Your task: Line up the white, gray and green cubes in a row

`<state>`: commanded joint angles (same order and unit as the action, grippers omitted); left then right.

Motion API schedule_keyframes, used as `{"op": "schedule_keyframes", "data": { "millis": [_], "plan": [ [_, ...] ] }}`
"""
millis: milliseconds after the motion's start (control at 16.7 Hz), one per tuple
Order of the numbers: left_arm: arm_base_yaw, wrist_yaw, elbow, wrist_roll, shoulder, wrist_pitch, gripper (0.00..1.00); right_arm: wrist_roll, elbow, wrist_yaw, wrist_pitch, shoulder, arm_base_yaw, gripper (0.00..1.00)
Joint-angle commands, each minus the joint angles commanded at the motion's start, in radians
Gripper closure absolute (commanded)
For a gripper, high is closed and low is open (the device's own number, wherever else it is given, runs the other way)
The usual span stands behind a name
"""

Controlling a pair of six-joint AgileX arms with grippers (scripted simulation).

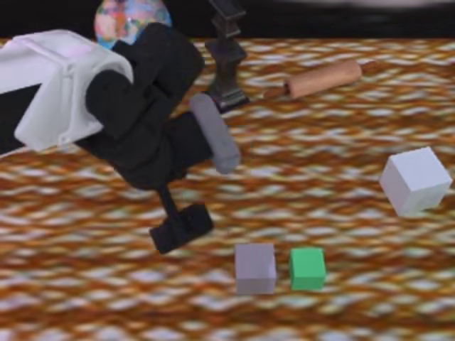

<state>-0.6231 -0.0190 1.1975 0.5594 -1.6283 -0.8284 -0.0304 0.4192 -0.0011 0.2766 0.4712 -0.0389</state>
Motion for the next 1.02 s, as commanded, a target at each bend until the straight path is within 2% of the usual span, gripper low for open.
{"op": "schedule_keyframes", "data": {
  "millis": [660,1020],
  "plan": [
    [0.468,0.009,-0.91,-0.389,1.144,0.522,0.0,-0.07,0.851,0.008,0.6,1.2,-0.076,0.0],
    [0.617,0.017,-1.167,-0.532,1.557,0.768,0.0,-0.091,1.171,0.005,0.799,1.572,-0.104,0.0]
  ]
}}
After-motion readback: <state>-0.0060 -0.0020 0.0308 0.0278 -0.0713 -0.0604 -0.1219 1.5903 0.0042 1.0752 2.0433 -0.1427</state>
